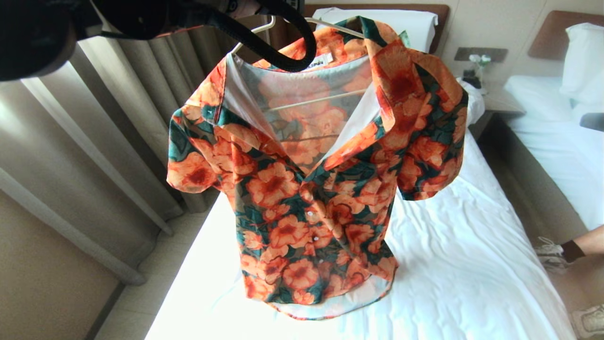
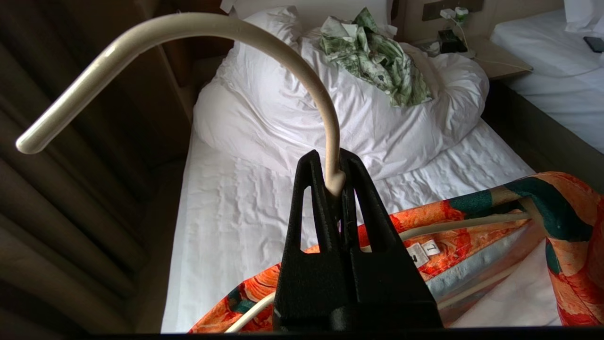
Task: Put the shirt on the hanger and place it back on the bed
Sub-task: Take the clothes hanger out of the clothes
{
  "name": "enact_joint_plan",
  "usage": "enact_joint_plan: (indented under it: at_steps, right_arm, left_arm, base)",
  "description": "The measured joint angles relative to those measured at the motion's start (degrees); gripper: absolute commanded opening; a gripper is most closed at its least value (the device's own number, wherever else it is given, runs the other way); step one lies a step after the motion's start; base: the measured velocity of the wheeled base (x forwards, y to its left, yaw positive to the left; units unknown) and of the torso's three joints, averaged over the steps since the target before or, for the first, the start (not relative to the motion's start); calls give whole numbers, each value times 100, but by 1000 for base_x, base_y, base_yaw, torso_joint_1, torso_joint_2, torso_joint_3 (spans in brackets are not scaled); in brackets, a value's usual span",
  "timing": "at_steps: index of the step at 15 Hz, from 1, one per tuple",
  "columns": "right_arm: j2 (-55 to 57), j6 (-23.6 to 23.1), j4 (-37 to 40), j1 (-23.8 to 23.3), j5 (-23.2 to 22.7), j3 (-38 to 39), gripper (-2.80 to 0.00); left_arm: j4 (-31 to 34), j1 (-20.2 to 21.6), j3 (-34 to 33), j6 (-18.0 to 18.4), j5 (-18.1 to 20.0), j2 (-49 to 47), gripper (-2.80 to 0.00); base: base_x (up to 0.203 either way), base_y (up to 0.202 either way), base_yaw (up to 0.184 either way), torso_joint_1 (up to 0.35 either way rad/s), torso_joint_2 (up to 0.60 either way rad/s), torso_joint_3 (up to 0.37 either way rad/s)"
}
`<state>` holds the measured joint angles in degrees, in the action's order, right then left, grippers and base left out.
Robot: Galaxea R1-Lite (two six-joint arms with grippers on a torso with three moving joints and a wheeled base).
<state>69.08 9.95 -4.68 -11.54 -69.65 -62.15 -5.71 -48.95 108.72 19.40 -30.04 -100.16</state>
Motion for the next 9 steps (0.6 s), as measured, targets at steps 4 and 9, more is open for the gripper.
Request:
enact_joint_plan:
  at_steps: [4,9]
  right_arm:
    - [-48,0,0,5,8,0,-280]
    - [20,-30,-2,11,2,16,-280]
  left_arm:
    - [1,2,0,-2,0,2,-280]
    - [39,7,0,-51,0,-26,-280]
  base:
    - [0,0,0,0,0,0]
    - [0,0,0,0,0,0]
